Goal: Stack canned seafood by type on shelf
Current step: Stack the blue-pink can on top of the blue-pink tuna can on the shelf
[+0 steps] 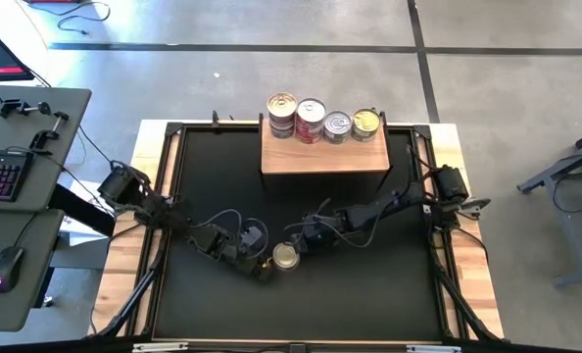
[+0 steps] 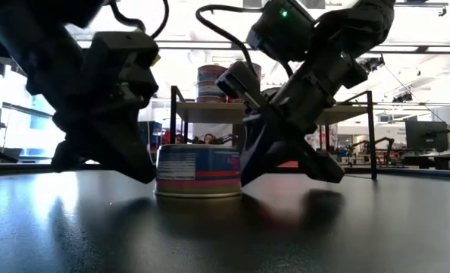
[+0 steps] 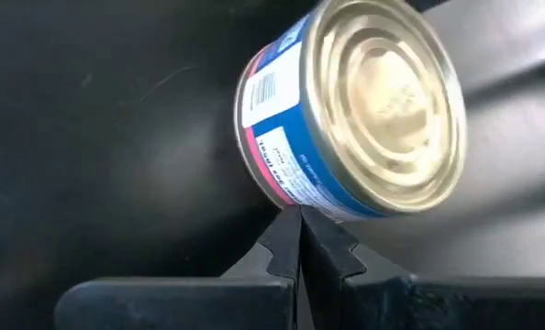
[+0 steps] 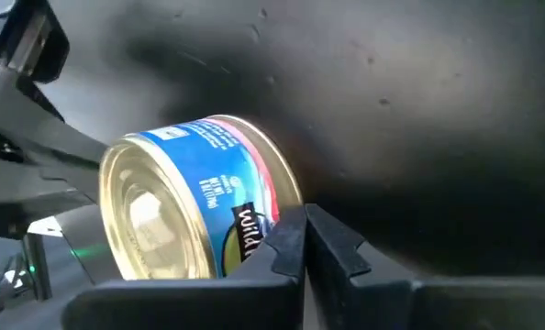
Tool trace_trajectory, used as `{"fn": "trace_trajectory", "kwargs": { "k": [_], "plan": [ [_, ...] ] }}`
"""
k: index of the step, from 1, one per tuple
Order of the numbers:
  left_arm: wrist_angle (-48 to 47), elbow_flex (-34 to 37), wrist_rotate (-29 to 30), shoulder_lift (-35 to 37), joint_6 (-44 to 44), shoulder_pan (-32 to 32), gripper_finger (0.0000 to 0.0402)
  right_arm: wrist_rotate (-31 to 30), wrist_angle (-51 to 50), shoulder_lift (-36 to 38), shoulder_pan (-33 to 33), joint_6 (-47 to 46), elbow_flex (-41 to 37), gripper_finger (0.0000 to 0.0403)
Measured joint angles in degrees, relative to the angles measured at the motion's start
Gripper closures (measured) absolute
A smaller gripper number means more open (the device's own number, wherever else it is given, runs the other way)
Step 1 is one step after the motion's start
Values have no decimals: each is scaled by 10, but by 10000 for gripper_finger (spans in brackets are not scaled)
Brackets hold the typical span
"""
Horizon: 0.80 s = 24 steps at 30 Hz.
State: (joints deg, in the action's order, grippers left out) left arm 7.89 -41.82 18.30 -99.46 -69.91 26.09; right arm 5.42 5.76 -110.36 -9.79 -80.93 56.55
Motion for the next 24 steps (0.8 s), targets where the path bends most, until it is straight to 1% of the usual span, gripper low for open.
{"fn": "trace_trajectory", "kwargs": {
  "k": [4, 8, 16, 24],
  "plan": [
    [14, 0, -35, -17, 6, -20, 402, 1, -5, -1, -8, -1, 10, 403],
    [22, -1, -49, -35, 16, -30, 401, 6, -44, 8, -13, 6, 30, 403],
    [19, -2, -51, -40, 15, -35, 401, 11, -122, 37, -16, 39, 81, 403],
    [26, -2, -58, -44, 25, -60, 401, 12, -123, 40, -20, 54, 125, 403]
  ]
}}
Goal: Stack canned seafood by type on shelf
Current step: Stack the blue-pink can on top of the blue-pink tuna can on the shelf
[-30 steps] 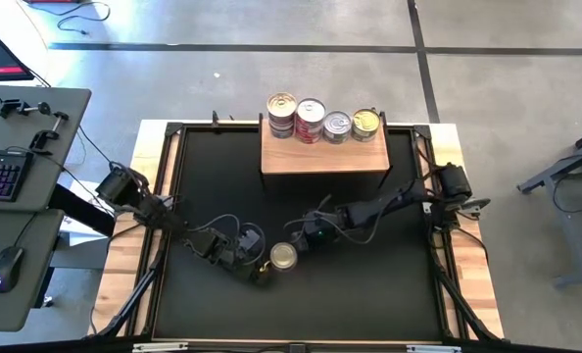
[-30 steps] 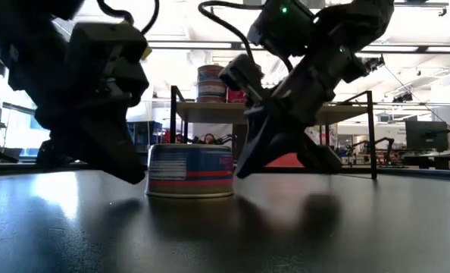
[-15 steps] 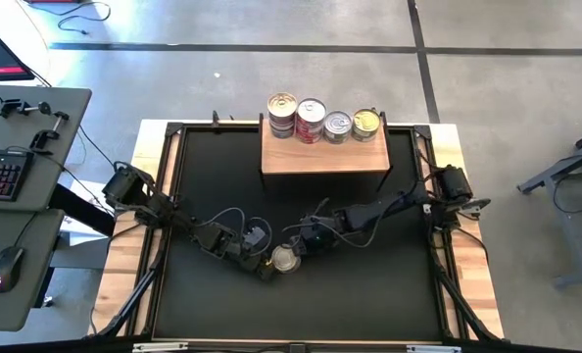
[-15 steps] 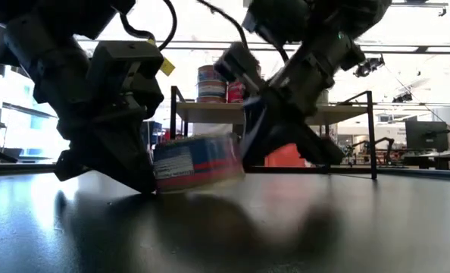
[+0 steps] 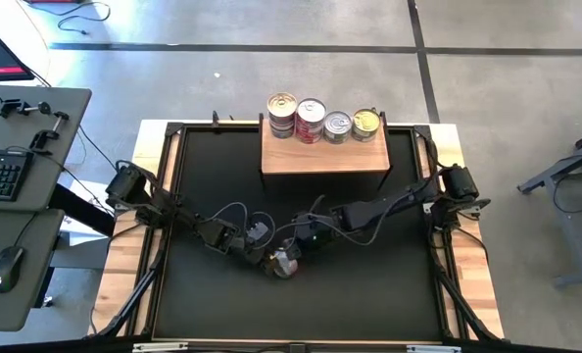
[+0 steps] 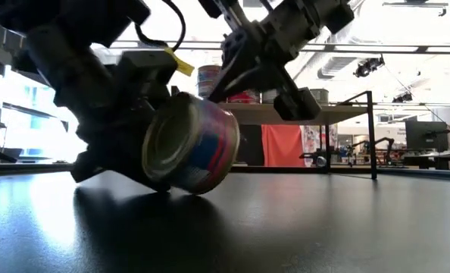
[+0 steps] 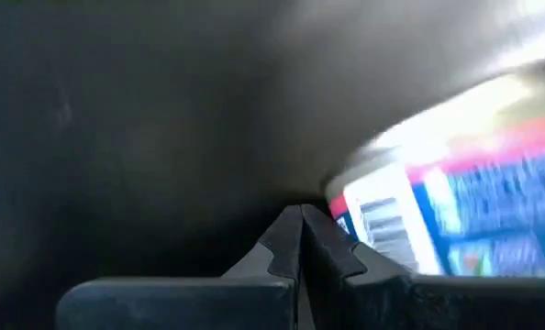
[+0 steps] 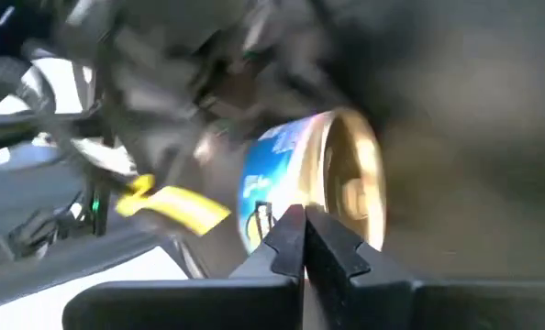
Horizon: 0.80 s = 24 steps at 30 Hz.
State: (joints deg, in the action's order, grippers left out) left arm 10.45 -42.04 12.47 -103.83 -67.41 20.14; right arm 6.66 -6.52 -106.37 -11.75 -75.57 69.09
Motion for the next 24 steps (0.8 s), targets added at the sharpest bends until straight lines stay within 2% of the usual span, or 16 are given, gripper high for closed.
{"fn": "trace_trajectory", "kwargs": {
  "k": [7, 12, 17, 19, 21, 24],
  "plan": [
    [13, 0, 36, -1, 46, -36, 401, -7, -8, -1, -6, 13, 23, 403],
    [15, 1, 15, 3, 91, -55, 401, -4, -14, 1, -5, 28, 23, 403],
    [-51, 17, -2, 54, 154, -45, 401, -13, -5, 54, -12, 73, 23, 402],
    [-62, 38, 9, 83, 151, -27, 401, -4, 2, 68, -30, 67, 24, 402],
    [-53, 62, 17, 111, 128, -9, 401, 32, 4, 71, -51, 50, 24, 395],
    [-45, 97, 32, 138, 71, 15, 401, 46, 7, 66, -76, 60, 56, 365]
  ]
}}
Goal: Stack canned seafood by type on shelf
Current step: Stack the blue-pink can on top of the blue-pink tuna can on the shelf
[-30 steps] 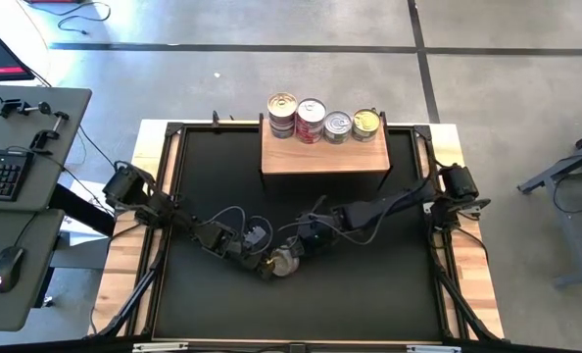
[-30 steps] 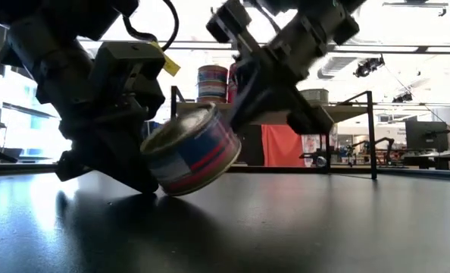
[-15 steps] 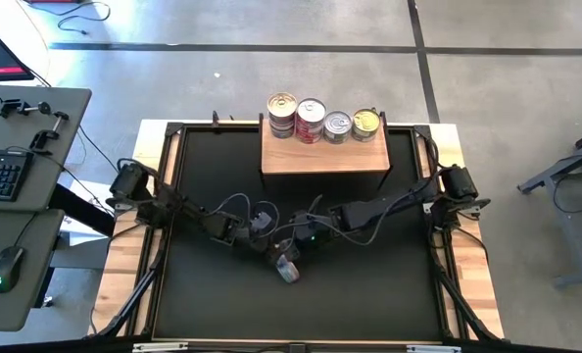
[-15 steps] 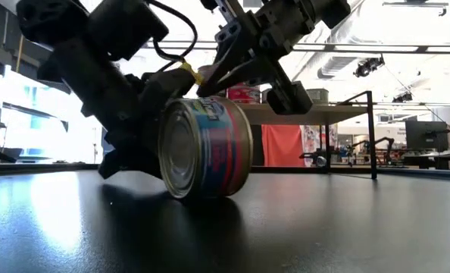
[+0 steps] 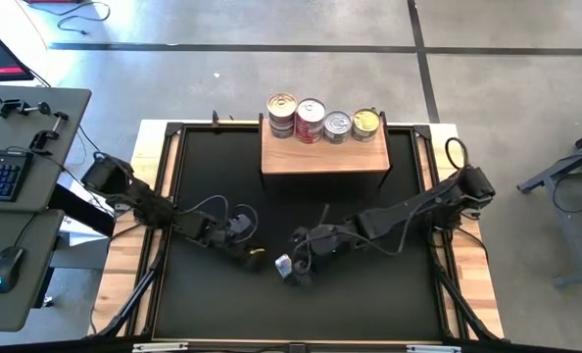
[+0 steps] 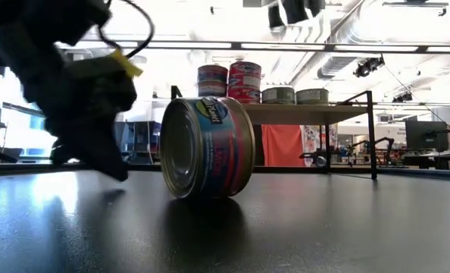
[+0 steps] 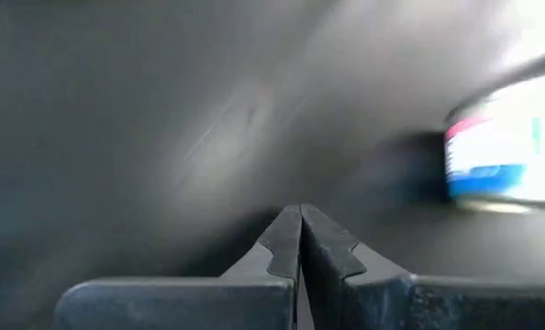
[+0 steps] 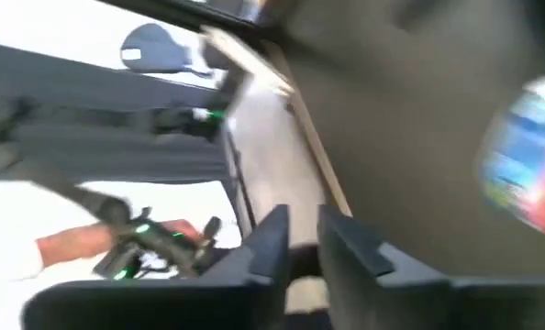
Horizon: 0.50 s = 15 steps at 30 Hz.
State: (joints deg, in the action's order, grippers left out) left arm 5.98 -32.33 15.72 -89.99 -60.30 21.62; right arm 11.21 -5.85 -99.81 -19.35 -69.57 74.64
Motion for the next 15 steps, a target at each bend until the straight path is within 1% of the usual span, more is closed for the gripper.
{"fn": "trace_trajectory", "kwargs": {
  "k": [3, 7, 9, 12, 15],
  "plan": [
    [8, 24, -5, 11, -39, 20, 401, -24, 5, -12, -15, 74, 60, 317],
    [15, 36, -30, 15, -65, 36, 401, -70, -22, -42, -29, 251, 153, 236],
    [16, 36, -46, 15, -66, 38, 401, -85, -41, -51, -30, 312, 196, 193],
    [16, 36, -76, 19, -56, 38, 401, -90, -106, -70, -20, 362, 253, 134],
    [2, 36, -99, 33, -32, 38, 401, -83, -213, -106, -11, 362, 321, 99]
  ]
}}
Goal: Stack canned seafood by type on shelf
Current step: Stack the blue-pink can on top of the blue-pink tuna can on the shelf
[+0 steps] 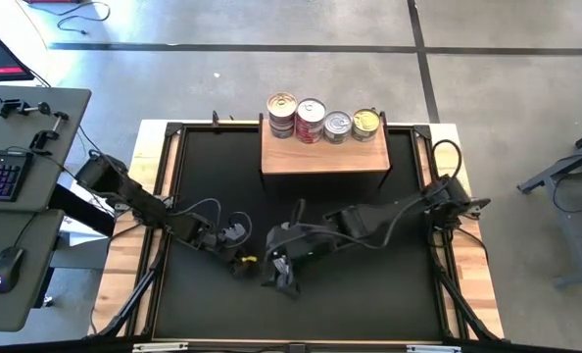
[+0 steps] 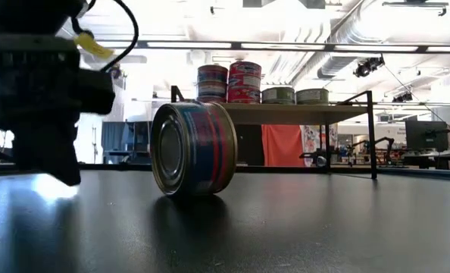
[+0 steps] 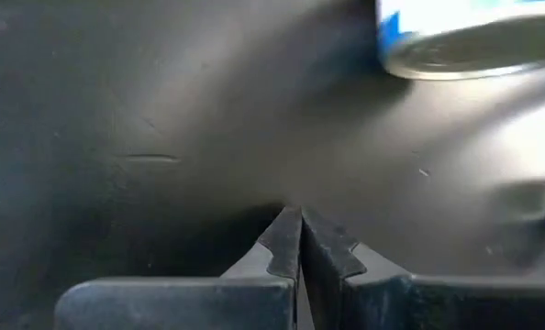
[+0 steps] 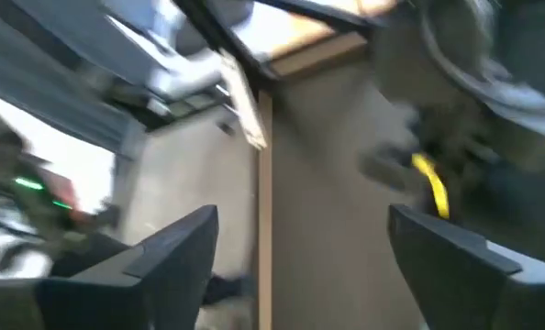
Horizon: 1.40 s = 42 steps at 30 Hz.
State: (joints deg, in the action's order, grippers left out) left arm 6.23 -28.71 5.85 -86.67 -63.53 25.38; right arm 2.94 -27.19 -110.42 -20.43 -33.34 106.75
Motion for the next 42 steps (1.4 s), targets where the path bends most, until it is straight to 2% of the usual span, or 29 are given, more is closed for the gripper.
{"fn": "trace_trajectory", "kwargs": {
  "k": [5, 7, 9, 11, 14, 19, 24, 31, 37, 42],
  "plan": [
    [-46, 0, 47, 80, 67, -28, 401, -56, -196, -64, -5, 16, 117, 88],
    [-77, 0, 58, 126, 106, -47, 401, -95, -270, -93, -8, -14, 148, 88],
    [-101, 0, 60, 174, 137, -67, 401, -140, -325, -117, -6, -94, 168, 88],
    [-129, 0, 60, 220, 159, -84, 401, -162, -357, -138, -3, -214, 178, 88],
    [-150, 0, 51, 280, 182, -108, 401, -164, -352, -170, 4, -345, 178, 88],
    [-161, 0, 34, 348, 211, -130, 401, -160, -339, -205, 9, -400, 178, 88],
    [-173, 0, 33, 371, 231, -139, 401, -147, -379, -221, 7, -397, 178, 88],
    [-193, 0, 31, 366, 233, -140, 401, -163, -397, -221, 1, -353, 177, 89],
    [-188, 0, 33, 362, 233, -140, 401, -143, -357, -220, 2, -341, 163, 89],
    [-188, 0, 37, 362, 227, -144, 401, -123, -322, -220, 1, -366, 113, 89]
  ]
}}
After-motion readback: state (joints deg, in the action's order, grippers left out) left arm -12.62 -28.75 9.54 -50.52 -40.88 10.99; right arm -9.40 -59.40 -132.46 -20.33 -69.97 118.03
